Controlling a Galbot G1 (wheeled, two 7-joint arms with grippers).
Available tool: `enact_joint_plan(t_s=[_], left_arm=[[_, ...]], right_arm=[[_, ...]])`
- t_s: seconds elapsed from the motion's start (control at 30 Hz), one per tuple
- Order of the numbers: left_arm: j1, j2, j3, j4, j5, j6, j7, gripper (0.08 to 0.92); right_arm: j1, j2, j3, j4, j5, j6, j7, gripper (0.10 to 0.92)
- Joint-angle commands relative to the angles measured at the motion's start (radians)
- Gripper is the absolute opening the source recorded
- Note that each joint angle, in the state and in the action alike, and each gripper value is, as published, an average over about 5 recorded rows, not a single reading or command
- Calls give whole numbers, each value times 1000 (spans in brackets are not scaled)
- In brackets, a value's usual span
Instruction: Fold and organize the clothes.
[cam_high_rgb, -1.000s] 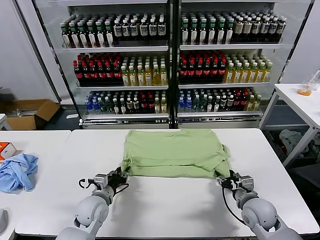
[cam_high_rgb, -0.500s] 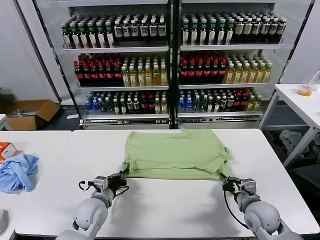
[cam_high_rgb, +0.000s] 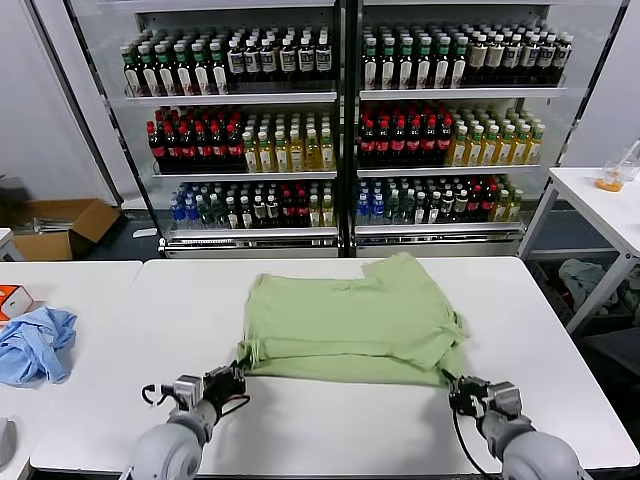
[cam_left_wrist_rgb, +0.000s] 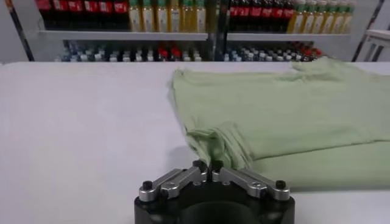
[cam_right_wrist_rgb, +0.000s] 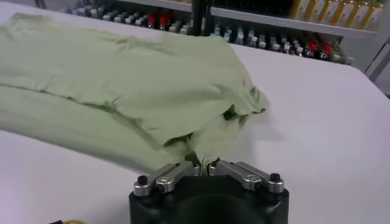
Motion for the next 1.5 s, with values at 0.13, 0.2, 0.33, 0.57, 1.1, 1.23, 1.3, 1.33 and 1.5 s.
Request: enact_joint_plan(t_s=[0.13,0.2,0.33,0.57,1.1,1.23,1.3,1.33,1.5], left_arm=[[346,0,-70,-303,57,-2,7,92],[366,5,-85,-319,66,-2,10,92],[368,22,-134,-320,52,1,9,92],[401,29,-150,-344,52,14,10,92],[212,131,-285,-283,-184,-10,-63,385],[51,156,-219,-159,-268,-27,-97,498],[-39,156,-176,-97,-284,-28,-107,558],[-82,154,-152,-65,-286,-27,-111,584],[-253,135,-18,87,-237,-8,-124,732]], right_arm=[[-277,-66,96,179,-71,9,-12,156],[-299,-73,113,191,-79,4,-18,156],[-312,-88,142,194,-94,-6,-31,156],[-324,-110,161,230,-122,-8,-58,183],[-23,-135,172,206,74,116,16,619],[273,-109,21,51,209,65,84,732],[420,-90,-73,-39,246,36,105,782],[492,-78,-119,-88,253,26,112,796],[735,-22,-299,-304,256,-1,113,822]])
